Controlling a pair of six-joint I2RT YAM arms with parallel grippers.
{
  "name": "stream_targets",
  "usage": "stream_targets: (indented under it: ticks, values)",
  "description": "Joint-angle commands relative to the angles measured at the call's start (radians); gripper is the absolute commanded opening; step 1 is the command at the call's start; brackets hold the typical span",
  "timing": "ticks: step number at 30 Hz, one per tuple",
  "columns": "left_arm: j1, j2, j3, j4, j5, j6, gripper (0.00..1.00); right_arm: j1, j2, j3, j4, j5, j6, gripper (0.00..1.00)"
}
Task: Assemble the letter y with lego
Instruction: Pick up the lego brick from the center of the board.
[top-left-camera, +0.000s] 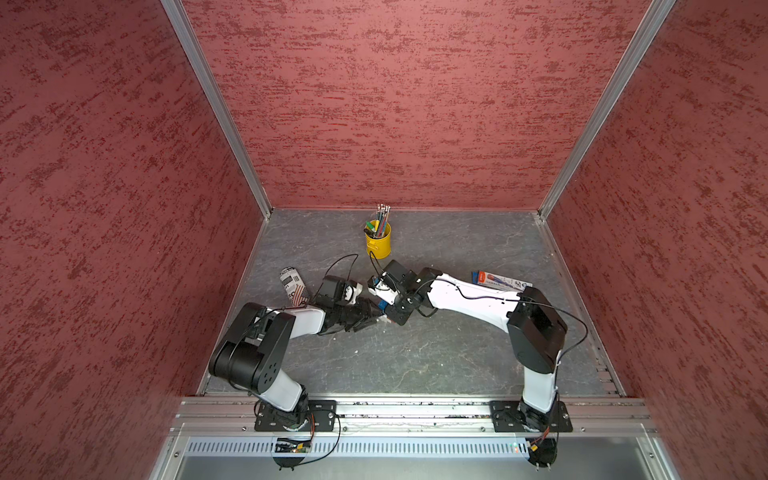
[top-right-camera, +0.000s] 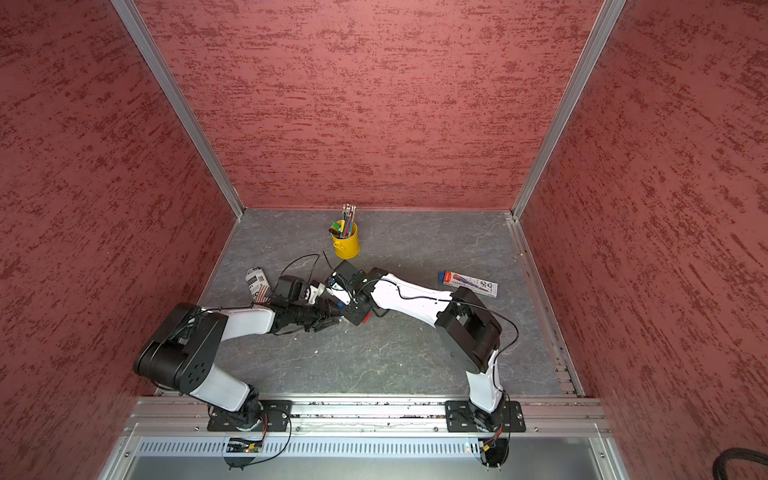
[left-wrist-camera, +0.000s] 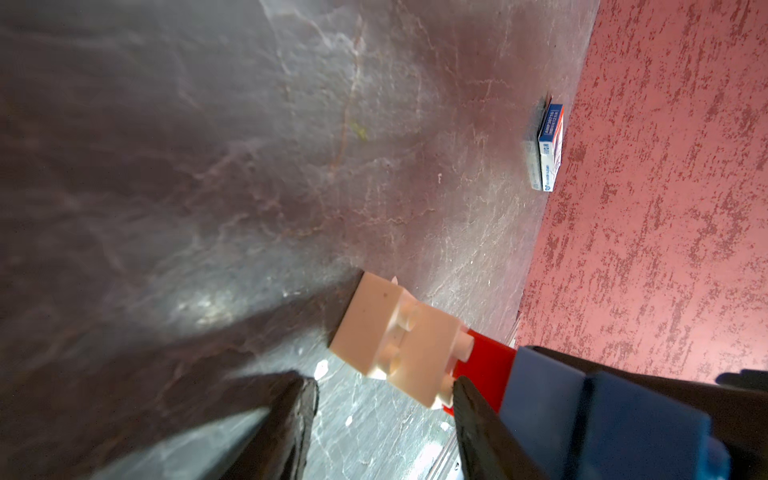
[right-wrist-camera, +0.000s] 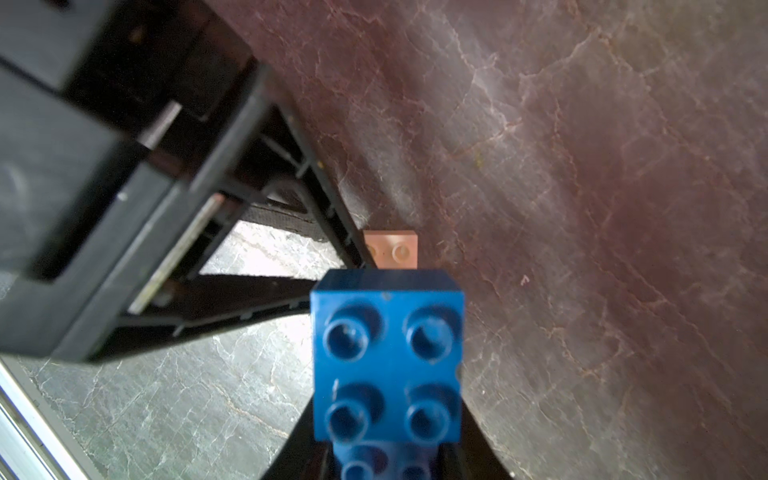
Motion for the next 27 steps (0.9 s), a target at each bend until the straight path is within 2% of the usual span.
stream_targets:
  ticks: [1,9,16,27]
  values:
    - [0.016,-0.002,-0.037,-0.104,-0.11,0.004,0.57,0.002,-0.019,-0.019,0.014,-0.001,-0.003,0.29]
    - [0.049,-0.087,-0.058,-0.156,-0.124,-0.003,0.57,0.002,-0.037,-0.02,0.031,-0.022,-0.002,0.29]
    - [0.113,-0.194,-0.059,-0.237,-0.122,0.003,0.58,-0.024,-0.078,-0.032,0.087,-0.118,0.022,0.29]
    - [0.171,-0.275,-0.046,-0.315,-0.102,0.012,0.58,-0.122,-0.155,-0.177,0.265,-0.396,0.104,0.3]
